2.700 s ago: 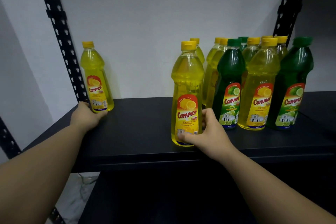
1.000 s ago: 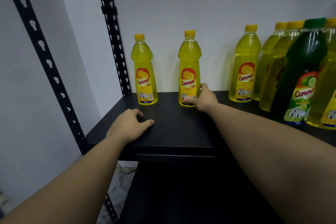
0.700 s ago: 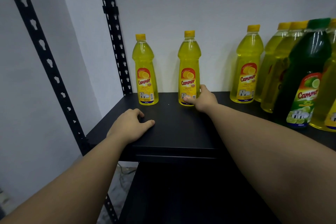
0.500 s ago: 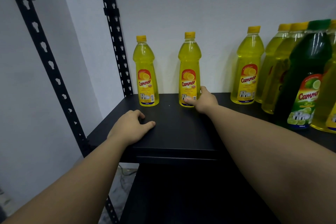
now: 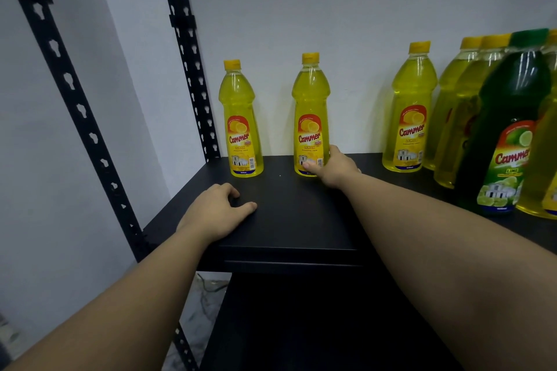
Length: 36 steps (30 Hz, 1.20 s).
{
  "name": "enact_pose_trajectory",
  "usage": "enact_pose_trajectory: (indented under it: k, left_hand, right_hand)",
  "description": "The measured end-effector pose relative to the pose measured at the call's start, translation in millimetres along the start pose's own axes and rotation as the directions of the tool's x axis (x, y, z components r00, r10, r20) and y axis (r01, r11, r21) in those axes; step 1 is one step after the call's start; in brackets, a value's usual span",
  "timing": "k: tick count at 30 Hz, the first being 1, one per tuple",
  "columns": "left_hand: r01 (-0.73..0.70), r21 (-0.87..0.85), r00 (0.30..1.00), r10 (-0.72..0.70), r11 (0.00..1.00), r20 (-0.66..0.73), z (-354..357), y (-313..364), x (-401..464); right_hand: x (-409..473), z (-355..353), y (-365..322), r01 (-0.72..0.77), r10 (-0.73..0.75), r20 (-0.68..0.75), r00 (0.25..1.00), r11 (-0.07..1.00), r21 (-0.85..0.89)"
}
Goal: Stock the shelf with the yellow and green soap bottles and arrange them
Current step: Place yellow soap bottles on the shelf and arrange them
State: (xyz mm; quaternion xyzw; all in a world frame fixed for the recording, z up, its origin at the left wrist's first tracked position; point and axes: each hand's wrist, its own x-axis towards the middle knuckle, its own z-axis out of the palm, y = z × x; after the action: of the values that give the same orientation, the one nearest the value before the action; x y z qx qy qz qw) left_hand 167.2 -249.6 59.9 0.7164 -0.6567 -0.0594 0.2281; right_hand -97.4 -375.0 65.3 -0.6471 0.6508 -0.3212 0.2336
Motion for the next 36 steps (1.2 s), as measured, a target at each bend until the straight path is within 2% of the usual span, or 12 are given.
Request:
enact_pose_trajectory:
  k: [3, 5, 7, 11, 13, 15, 20, 25, 28, 33, 36]
  left_hand:
    - [0.001, -0.011, 1.000, -0.001, 1.000, 0.003, 0, -1, 0]
    - [0.002, -0.019, 1.000, -0.002, 1.000, 0.004, 0, -3, -1]
    - [-0.001, -0.022, 1.000, 0.001, 1.000, 0.001, 0, -3, -1]
    - [-0.005, -0.024, 1.000, 0.005, 1.000, 0.003, -1, -2, -1]
    - [-0.005, -0.024, 1.000, 0.005, 1.000, 0.000, -1, -3, -1]
    - [-0.003, -0.026, 1.000, 0.003, 1.000, -0.002, -1, -3, -1]
    - [-0.001, -0.031, 1.000, 0.001, 1.000, 0.000, -1, -3, 0]
    - [-0.001, -0.027, 1.000, 0.000, 1.000, -0.018, 1, -4, 2]
    - [-0.001, -0.031, 1.000, 0.001, 1.000, -0.017, 2, -6, 3]
    - [0.002, -0.034, 1.000, -0.003, 0.999, -0.022, 2, -4, 2]
    - [0.003, -0.034, 1.000, -0.004, 0.999, -0.022, 2, -5, 3]
  right_hand:
    - [-12, -4, 2, 0.044, -0.043, -0.026, 0.999, 0.998, 0.040]
    - [-22, -14, 7, 0.073, -0.057, -0.134, 0.989, 0.990, 0.117]
    - [-30, -28, 17, 0.085, -0.050, -0.287, 0.957, 0.990, 0.109]
    - [-39, -63, 46, -0.002, 0.015, -0.590, 0.807, 1.000, 0.022]
    - [-41, -75, 55, -0.089, 0.090, -0.667, 0.739, 0.995, 0.035]
    - [-42, -78, 57, -0.119, 0.144, -0.672, 0.726, 0.989, 0.083]
    - [-28, -74, 60, -0.118, 0.187, -0.618, 0.764, 0.981, 0.151]
    - [-23, -74, 60, -0.186, 0.201, -0.616, 0.762, 0.979, 0.089]
    - [-21, -71, 61, -0.169, 0.179, -0.625, 0.760, 0.983, 0.077]
    - [-20, -76, 63, -0.112, 0.204, -0.581, 0.788, 0.975, 0.191]
    - [-17, -76, 65, -0.149, 0.223, -0.585, 0.780, 0.974, 0.172]
